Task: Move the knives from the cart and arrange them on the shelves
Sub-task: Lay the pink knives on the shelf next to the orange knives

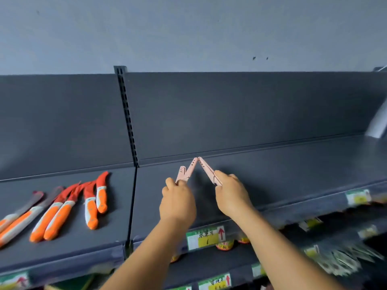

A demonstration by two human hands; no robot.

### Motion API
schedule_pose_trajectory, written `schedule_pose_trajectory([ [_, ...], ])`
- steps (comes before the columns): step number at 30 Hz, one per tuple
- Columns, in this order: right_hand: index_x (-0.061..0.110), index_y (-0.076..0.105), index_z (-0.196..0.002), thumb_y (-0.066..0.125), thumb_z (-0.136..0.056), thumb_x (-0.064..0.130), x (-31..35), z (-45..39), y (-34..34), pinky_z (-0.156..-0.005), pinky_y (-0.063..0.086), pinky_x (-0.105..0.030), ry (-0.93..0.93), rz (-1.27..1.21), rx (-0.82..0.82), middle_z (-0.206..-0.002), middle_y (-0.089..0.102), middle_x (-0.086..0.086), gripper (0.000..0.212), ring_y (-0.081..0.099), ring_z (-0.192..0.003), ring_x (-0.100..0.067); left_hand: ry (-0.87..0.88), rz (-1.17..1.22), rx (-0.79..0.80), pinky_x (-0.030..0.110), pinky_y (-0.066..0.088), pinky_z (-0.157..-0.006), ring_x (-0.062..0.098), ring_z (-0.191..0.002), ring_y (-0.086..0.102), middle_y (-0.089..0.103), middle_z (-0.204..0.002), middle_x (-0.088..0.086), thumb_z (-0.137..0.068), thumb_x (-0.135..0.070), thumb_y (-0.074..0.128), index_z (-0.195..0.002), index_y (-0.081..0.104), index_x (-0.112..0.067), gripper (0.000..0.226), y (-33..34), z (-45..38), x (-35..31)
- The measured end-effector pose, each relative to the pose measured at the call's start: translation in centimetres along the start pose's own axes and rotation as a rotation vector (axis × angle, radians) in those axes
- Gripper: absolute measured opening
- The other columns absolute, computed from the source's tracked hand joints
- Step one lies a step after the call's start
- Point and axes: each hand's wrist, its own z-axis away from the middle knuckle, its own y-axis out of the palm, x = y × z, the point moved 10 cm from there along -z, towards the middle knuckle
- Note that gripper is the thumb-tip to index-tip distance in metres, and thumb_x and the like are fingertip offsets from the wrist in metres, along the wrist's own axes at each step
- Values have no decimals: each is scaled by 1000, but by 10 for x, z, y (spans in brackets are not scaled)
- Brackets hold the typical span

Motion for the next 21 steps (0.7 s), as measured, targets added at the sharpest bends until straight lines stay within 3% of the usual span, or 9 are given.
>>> schedule_pose_trajectory([
  [6,22,42,-134,42,-95,7,9,-38,54,-90,44,-36,-51,164,170,-129,42,-3,42,47,-114,-28,-80,-166,82,32,40,-91,28,-122,33,29,-135,9,-93,-9,39,-140,32,-9,48,27,-34,25],
  [11,15,18,-148,31,-101,36,14,-44,90,-111,24,-39,-132,328,338,-155,21,-2,53,19,-140,-26,-80,-196,138,36,26,-104,28,-129,25,29,-142,8,-98,-28,28,-144,26,-7,51,43,-43,30],
  [14,14,6,-152,28,-101,40,13,-43,95,-116,14,-40,-115,338,392,-160,7,-1,60,6,-146,-23,-92,-187,158,39,20,-111,27,-139,17,20,-152,9,-99,-33,23,-149,13,-2,59,52,-45,31],
  [16,15,6,-152,29,-101,41,13,-42,96,-117,12,-40,-109,329,404,-160,6,-1,62,5,-147,-23,-93,-174,173,41,16,-114,28,-143,10,13,-156,10,-99,-36,22,-150,7,-1,63,55,-45,31],
  [21,14,10,-151,28,-101,40,18,-35,77,-113,23,-41,-100,267,326,-158,15,-3,60,19,-142,-26,-45,-56,130,41,15,-116,28,-146,8,13,-158,11,-101,-39,24,-150,12,-3,62,44,-40,26],
])
